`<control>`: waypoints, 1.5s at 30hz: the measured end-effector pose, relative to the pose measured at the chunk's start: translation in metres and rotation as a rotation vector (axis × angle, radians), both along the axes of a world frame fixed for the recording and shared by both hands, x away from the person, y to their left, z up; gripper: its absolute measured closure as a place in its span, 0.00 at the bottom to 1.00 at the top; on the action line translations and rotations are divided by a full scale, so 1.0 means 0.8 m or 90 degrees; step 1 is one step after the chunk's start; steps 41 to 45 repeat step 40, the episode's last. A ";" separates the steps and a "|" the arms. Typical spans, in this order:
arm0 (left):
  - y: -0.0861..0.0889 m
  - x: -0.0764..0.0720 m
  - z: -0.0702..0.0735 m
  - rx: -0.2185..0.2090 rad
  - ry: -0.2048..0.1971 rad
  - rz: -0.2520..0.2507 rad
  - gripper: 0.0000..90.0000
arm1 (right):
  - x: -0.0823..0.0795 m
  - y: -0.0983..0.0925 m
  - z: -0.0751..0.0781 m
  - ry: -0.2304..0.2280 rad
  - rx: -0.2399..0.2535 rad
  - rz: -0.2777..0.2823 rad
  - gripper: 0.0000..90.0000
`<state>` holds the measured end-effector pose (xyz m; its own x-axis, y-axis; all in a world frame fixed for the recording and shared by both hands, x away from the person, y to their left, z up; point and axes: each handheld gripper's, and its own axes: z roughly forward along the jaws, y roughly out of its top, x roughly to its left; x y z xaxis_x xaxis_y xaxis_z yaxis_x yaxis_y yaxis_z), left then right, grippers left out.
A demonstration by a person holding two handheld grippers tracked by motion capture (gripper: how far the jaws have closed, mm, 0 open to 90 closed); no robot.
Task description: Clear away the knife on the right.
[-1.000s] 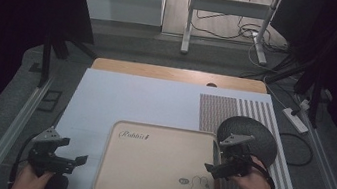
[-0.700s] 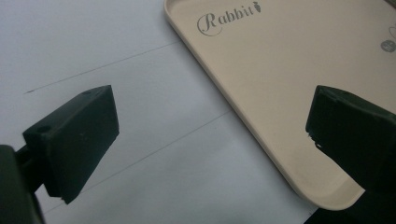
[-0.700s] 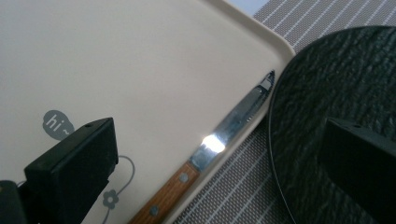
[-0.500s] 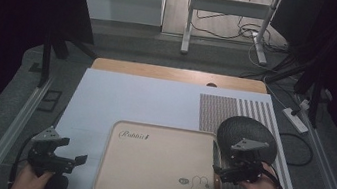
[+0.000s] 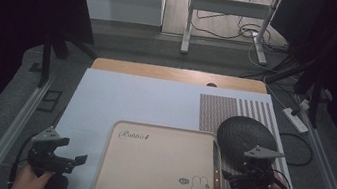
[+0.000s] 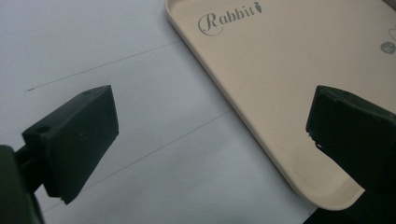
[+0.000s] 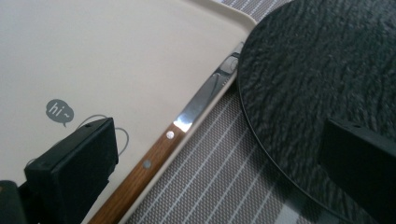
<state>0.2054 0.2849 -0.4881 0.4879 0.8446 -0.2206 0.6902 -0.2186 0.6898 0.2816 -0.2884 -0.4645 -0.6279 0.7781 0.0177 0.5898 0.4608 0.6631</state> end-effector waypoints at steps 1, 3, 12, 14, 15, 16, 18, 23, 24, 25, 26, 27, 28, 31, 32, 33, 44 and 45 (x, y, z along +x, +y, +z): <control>0.000 0.000 0.000 0.000 0.000 0.000 0.03 | -0.002 -0.002 0.000 -0.001 0.002 -0.004 0.00; 0.000 0.000 0.000 0.000 0.000 0.000 0.03 | -0.005 -0.007 0.000 -0.001 0.005 -0.012 0.00; 0.000 0.000 0.000 0.003 0.000 0.000 0.03 | -0.018 -0.027 0.002 -0.007 0.019 -0.041 0.00; 0.000 0.000 0.000 0.003 0.001 0.000 0.03 | -0.021 -0.030 0.002 -0.010 0.021 -0.048 0.00; 0.000 0.000 0.000 0.003 0.001 0.000 0.03 | -0.023 -0.032 0.003 -0.011 0.024 -0.051 0.00; 0.000 0.000 0.000 0.003 0.001 0.000 0.03 | -0.024 -0.033 0.003 -0.012 0.025 -0.053 0.00; 0.000 0.000 0.000 0.002 0.001 0.001 0.03 | -0.027 -0.035 0.004 -0.014 0.026 -0.058 0.00; 0.000 0.000 0.000 0.001 0.002 0.002 0.03 | -0.033 -0.040 0.005 -0.017 0.031 -0.067 0.00; 0.000 0.000 0.000 0.001 0.002 0.003 0.03 | -0.033 -0.041 0.006 -0.018 0.030 -0.068 0.00; 0.000 0.000 0.000 0.000 0.002 0.003 0.03 | -0.034 -0.042 0.006 -0.018 0.030 -0.070 0.00; 0.000 0.000 0.000 0.000 0.002 0.003 0.03 | -0.035 -0.042 0.006 -0.018 0.030 -0.070 0.00; 0.000 0.000 0.000 0.000 0.002 0.003 0.03 | -0.036 -0.043 0.006 -0.018 0.028 -0.071 0.00; 0.000 0.000 0.000 0.001 0.001 0.002 0.03 | -0.037 -0.044 0.006 -0.017 0.024 -0.072 0.00; 0.001 0.000 0.000 0.000 0.001 0.002 0.03 | -0.040 -0.046 0.007 -0.018 0.023 -0.073 0.00; 0.001 0.000 0.000 0.000 0.001 0.002 0.03 | -0.041 -0.046 0.007 -0.017 0.021 -0.074 0.00; 0.001 0.000 0.000 0.000 0.001 0.002 0.03 | -0.042 -0.047 0.007 -0.017 0.019 -0.076 0.00; 0.000 0.001 0.000 -0.003 0.003 0.004 0.03 | -0.045 -0.053 0.007 -0.014 0.015 -0.083 0.00; 0.000 0.001 0.000 -0.003 0.003 0.004 0.03 | -0.045 -0.053 0.007 -0.014 0.015 -0.083 0.00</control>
